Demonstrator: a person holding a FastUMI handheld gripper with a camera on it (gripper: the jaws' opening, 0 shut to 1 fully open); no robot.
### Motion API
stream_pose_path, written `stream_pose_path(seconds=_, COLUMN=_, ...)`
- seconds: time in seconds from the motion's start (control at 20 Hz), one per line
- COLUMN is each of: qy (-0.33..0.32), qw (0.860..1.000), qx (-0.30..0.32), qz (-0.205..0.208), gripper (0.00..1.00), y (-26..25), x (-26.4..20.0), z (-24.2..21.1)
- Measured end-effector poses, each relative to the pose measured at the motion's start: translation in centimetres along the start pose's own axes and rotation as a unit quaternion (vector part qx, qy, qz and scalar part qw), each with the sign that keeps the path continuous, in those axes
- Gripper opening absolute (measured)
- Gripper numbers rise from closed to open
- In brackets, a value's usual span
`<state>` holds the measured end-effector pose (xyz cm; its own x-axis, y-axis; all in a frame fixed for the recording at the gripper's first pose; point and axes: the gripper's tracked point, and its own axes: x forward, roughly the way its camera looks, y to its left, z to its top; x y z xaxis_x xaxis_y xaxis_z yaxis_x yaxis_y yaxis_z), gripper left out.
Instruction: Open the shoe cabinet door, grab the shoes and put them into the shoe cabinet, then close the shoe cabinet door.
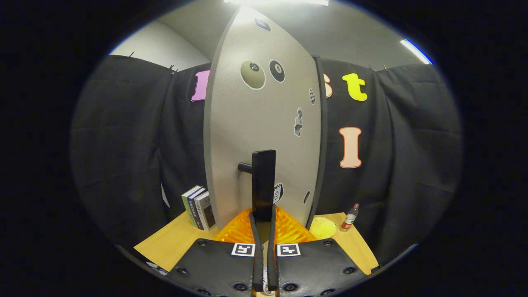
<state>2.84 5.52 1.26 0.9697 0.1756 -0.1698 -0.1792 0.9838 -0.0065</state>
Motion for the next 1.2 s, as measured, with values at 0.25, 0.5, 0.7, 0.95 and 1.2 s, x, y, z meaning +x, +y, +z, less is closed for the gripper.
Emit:
stream_pose_path(seconds=0.25, qy=-0.003, qw=1.0, qx=0.0, qz=0.009, gripper=0.05, y=-3.1, x=-1.5, z=-0.2)
stream_pose_path(seconds=0.5, qy=-0.007, qw=1.0, qx=-0.001, qz=0.026, gripper=0.06, y=-7.3, x=-2.8, z=-0.4)
stream_pose_path(seconds=0.7, qy=-0.014, qw=0.999, qx=-0.013, qz=0.026, gripper=0.06, y=-10.3, x=-3.2, z=-0.7)
stream_pose_path(seconds=0.95, qy=-0.014, qw=0.999, qx=-0.005, qz=0.04, gripper=0.08, y=-12.7, x=-3.8, z=-1.1)
stream_pose_path(seconds=1.2, qy=-0.01, qw=1.0, qx=-0.019, qz=-0.001, gripper=0.2, y=-15.3, x=-4.0, z=-1.6)
